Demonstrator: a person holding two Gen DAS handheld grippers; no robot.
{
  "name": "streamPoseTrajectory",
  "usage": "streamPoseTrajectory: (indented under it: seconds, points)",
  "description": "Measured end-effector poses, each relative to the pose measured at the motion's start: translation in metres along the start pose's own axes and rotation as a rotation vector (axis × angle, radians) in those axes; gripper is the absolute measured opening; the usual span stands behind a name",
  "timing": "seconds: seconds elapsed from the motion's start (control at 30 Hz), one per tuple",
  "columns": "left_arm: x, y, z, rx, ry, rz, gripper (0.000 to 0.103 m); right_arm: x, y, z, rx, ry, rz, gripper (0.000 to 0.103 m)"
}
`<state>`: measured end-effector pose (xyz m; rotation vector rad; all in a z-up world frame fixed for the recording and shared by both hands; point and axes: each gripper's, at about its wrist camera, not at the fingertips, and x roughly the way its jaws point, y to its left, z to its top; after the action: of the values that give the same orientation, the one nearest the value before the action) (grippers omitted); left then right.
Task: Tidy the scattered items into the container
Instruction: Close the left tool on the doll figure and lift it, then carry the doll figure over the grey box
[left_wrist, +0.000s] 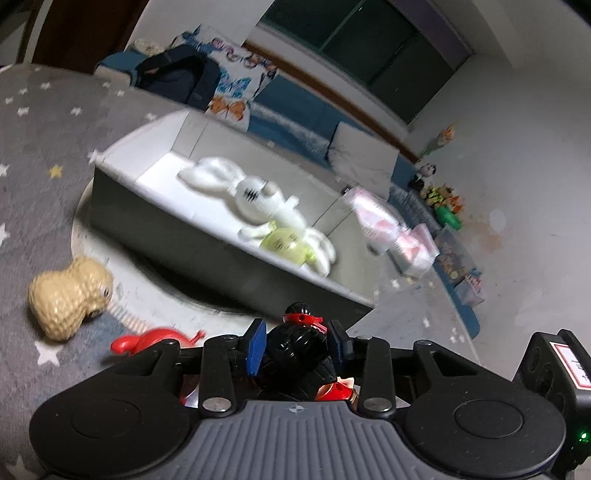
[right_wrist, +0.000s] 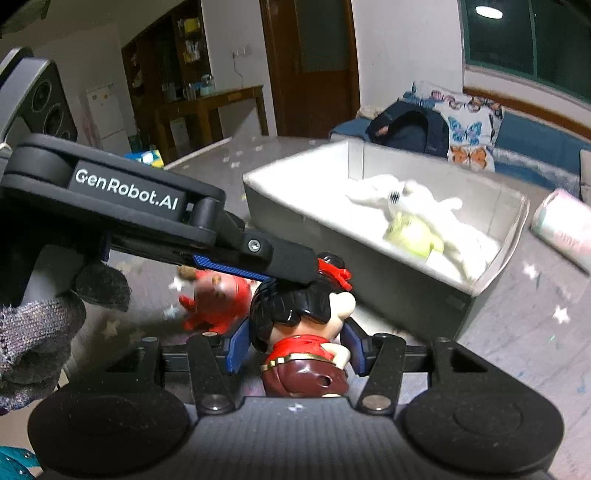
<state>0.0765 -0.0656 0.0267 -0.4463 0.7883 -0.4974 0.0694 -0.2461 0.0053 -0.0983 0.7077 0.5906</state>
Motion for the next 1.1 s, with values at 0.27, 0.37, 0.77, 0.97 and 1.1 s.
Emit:
streamPoseTrajectory:
  seconds: [0.27, 0.37, 0.77, 0.97, 1.1]
  points:
    - [-0.012, -0.022, 0.049, 0.078, -0.112, -0.005, 0.038, -0.009, -0.014, 0.054, -0.028, -0.084, -0.005, 0.053]
    - [-0.002, -0.017, 0.078, 0.084, -0.125, 0.007, 0.038, 0.006, -0.023, 0.081, -0.027, -0.091, -0.005, 0.053]
    - [0.061, 0.038, 0.141, 0.022, -0.071, 0.092, 0.038, 0.106, -0.06, 0.137, 0.044, 0.015, 0.038, 0.053]
    - [0.078, 0.058, 0.149, -0.006, -0.043, 0.11, 0.038, 0.136, -0.066, 0.14, 0.059, 0.064, 0.048, 0.053]
    - [0.086, 0.062, 0.152, -0.006, -0.038, 0.122, 0.038, 0.147, -0.069, 0.143, 0.069, 0.078, 0.052, 0.053]
